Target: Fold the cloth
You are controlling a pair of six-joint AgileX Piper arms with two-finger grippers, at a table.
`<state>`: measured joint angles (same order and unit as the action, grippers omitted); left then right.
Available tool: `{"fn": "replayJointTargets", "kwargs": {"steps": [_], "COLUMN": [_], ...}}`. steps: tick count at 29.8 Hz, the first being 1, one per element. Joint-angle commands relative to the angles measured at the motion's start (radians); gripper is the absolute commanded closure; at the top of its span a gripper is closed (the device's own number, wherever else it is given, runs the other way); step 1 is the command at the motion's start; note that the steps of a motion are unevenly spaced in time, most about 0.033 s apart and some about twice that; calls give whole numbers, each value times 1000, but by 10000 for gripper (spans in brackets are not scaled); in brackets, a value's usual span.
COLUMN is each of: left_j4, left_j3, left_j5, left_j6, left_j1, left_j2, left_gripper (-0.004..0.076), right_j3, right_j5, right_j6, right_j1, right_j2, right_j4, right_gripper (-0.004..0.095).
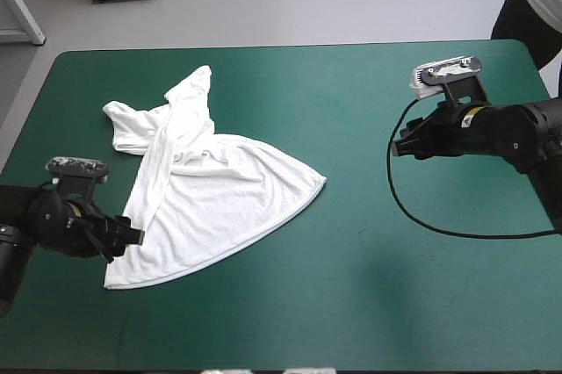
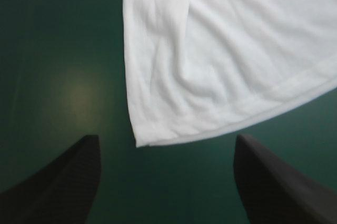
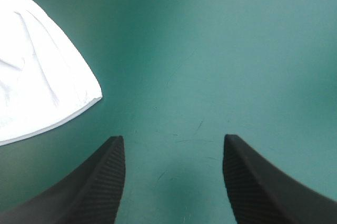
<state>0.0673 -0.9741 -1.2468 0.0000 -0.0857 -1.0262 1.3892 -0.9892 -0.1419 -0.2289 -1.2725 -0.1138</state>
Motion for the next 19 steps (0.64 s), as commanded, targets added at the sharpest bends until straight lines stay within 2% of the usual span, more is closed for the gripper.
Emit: {"fn": "replayJointTargets", "kwargs": {"steps": [1, 9, 19], "left_j4": [8, 122, 76], "left_j3": [58, 139, 184], "left_j5": [-45, -41, 103], "left_j6": [-18, -34, -42], "left_j1": [-1, 1, 36], "left_j2": [11, -58, -223], "left_gripper": [207, 207, 207], "right_j3": [33, 33, 33], "right_j5": [44, 40, 41], "right_j6": [-15, -24, -79], "right_j1": [4, 4, 4], "right_j2": [17, 2, -17], "right_j4": [-7, -10, -37], "right_gripper": [376, 378, 378]}}
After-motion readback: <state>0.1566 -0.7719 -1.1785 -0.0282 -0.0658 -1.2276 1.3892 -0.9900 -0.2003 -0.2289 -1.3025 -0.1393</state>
